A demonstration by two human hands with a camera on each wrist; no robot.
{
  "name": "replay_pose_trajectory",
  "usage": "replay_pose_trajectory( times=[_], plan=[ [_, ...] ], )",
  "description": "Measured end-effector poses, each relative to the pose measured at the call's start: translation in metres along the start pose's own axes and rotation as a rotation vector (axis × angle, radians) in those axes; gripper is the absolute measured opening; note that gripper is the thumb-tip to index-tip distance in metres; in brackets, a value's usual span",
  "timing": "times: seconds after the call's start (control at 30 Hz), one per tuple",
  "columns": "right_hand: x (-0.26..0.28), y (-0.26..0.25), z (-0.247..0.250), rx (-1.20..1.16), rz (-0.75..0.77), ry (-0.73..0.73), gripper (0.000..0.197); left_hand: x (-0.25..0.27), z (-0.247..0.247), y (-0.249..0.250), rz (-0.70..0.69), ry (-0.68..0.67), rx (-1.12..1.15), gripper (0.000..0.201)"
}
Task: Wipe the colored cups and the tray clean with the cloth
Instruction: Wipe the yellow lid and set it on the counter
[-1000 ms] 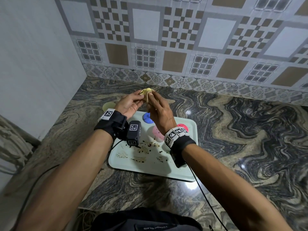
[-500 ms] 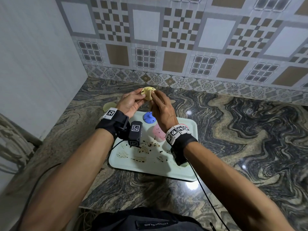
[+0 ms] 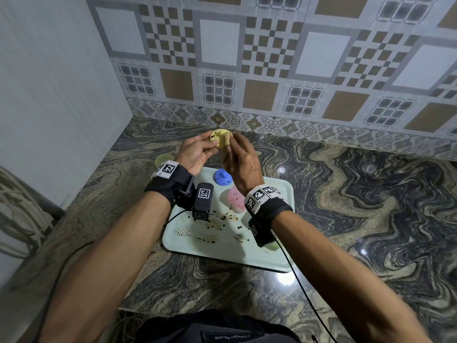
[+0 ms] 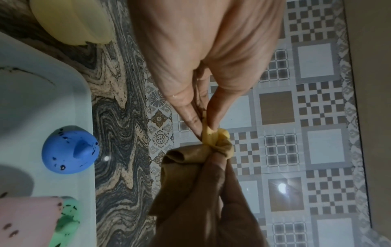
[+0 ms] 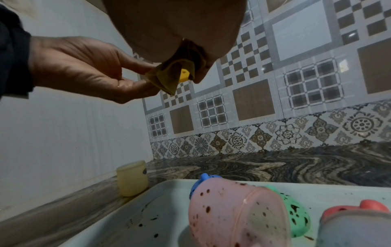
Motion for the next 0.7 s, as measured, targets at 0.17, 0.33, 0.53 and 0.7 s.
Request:
replay_pose_trajectory(
  times=[0.17, 0.33, 0.53, 0.7],
  plan=[
    [-0.002, 0.003, 0.01, 0.012, 0.009, -0.019, 0.031, 0.002, -0.003, -0.002, -0.001, -0.031, -0.076, 0.041],
    [-0.011, 0.006, 0.015, 0.018, -0.041, -0.069, 0.04, 0.005, -0.008, 0.008, 0.042, -0.206, -0.206, 0.04],
    [-0.016, -0.005, 0.018, 0.005, -0.06, -0.105, 0.046, -0.001, 0.001, 0.009, 0.025, -0.128, -0.048, 0.03],
    [-0.02, -0.015, 0.019, -0.021, -0.084, -0.009, 0.037, 0.0, -0.006, 0.005, 0.025, -0.027, 0.057, 0.02]
  ],
)
Point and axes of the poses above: each hand's wrist, its own x-axis away from the middle knuckle, its own z-axis out of the back of the hand, y = z × x, the point moved 4 cm from there along -x, towards the middle knuckle, and after that the axes turned 4 degrees about -x, right-handed, at the moved point
